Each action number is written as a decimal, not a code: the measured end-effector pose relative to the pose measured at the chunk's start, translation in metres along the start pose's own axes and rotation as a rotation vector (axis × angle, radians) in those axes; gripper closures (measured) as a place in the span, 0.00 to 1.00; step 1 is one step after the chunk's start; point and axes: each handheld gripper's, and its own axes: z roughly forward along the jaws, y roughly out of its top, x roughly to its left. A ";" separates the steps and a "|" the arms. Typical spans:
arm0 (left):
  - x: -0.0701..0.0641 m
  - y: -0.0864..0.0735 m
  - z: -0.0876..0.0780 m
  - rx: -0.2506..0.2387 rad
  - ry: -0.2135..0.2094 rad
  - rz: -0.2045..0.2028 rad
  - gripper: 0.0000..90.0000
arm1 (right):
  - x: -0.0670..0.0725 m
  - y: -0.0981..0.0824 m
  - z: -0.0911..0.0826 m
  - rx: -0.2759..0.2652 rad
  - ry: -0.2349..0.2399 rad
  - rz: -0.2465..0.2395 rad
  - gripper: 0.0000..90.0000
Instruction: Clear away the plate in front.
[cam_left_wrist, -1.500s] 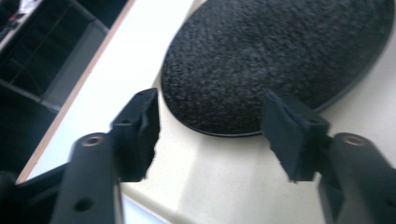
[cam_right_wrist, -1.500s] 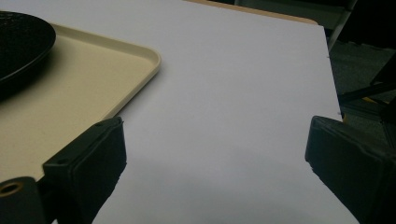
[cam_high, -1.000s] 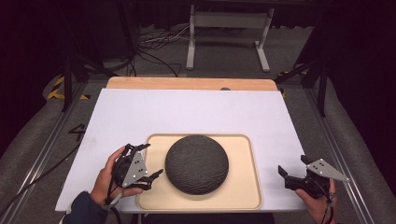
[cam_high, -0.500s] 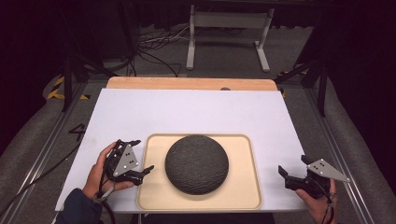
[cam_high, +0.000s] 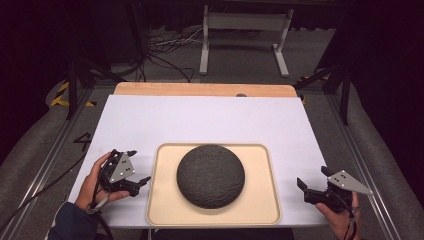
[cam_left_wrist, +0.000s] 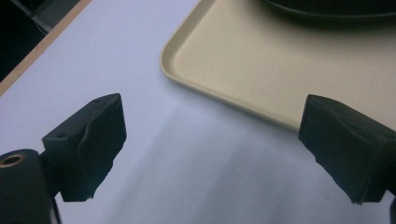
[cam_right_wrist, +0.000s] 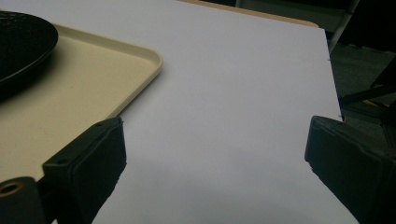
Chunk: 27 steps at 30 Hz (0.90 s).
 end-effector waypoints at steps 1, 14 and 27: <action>0.001 -0.002 0.000 0.001 0.004 -0.009 0.10 | 0.000 0.000 0.000 0.000 0.000 0.000 0.07; 0.006 -0.036 -0.012 0.003 0.007 -0.129 0.09 | 0.000 -0.001 0.002 0.009 0.000 0.002 0.06; -0.001 -0.060 -0.033 -0.048 0.031 -0.249 0.08 | 0.002 -0.002 0.004 0.024 0.006 -0.006 0.06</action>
